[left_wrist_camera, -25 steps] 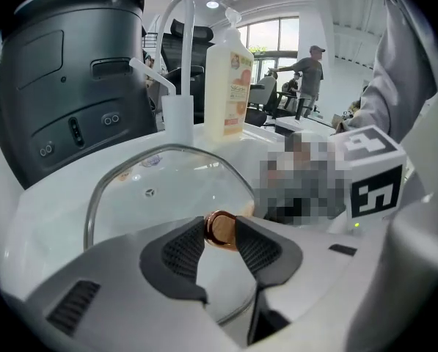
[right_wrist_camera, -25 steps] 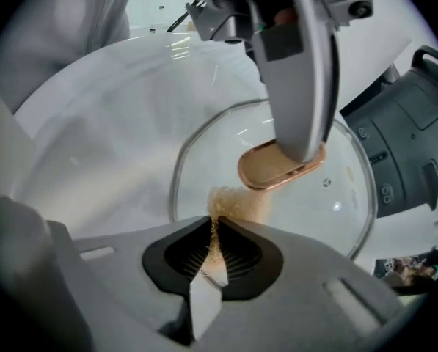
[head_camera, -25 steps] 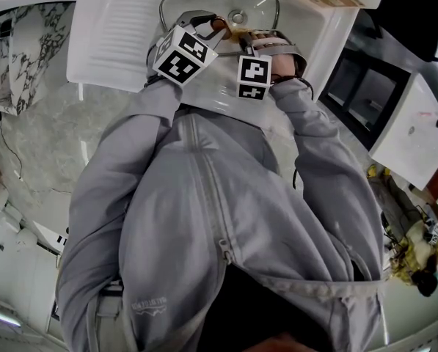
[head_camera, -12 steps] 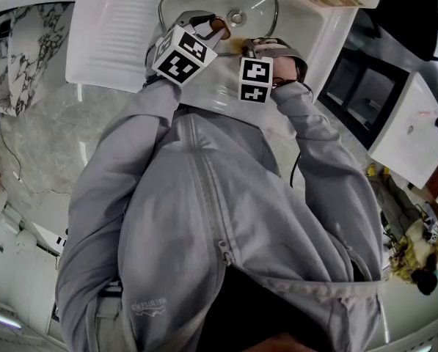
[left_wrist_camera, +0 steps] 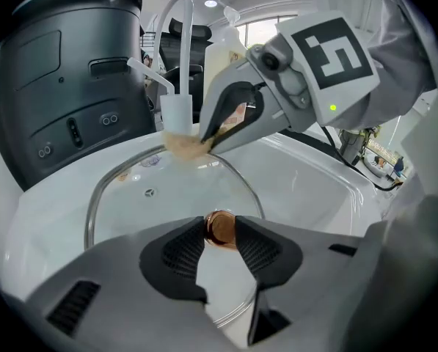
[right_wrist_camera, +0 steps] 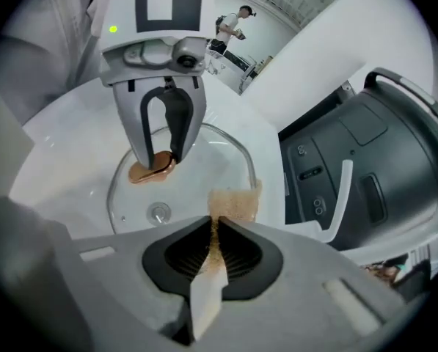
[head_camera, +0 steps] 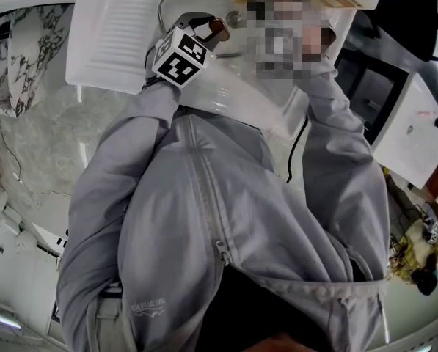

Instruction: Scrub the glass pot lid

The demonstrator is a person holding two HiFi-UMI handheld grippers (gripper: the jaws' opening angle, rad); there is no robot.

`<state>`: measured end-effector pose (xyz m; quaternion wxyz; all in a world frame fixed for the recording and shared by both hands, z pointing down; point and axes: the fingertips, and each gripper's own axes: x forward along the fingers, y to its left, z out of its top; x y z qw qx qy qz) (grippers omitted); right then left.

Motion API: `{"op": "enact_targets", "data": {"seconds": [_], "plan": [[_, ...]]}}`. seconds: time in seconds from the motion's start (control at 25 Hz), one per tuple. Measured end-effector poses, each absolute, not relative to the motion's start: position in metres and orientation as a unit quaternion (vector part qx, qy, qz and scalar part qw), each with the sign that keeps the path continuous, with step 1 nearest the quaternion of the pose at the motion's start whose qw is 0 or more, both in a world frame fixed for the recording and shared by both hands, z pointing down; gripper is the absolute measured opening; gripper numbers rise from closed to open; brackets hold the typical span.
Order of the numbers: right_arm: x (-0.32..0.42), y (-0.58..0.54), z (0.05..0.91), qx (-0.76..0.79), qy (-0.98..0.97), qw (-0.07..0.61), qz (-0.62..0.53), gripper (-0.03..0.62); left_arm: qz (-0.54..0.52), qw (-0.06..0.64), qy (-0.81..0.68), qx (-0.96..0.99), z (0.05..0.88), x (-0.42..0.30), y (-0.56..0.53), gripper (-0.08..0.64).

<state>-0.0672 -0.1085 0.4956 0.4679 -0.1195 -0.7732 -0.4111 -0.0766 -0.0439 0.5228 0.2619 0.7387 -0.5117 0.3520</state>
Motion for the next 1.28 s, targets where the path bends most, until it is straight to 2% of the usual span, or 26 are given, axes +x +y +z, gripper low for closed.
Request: {"op": "enact_targets", "data": {"seconds": [0.44,0.88,1.28], "plan": [[-0.088,-0.124,0.520,-0.114,-0.772,0.467,-0.416,0.029,0.350,0.260,-0.510,0.741,0.523,-0.077,-0.044,0.129],[-0.034,-0.123,0.550,-0.084,-0.778,0.513,-0.353,0.029,0.346,0.260,-0.510,0.743,0.523,-0.077,-0.042,0.129],[0.011,-0.065,0.603,-0.154,-0.738,0.571,-0.325,0.029,0.347,0.256,-0.511,0.744,0.523,-0.077,-0.042,0.129]]}}
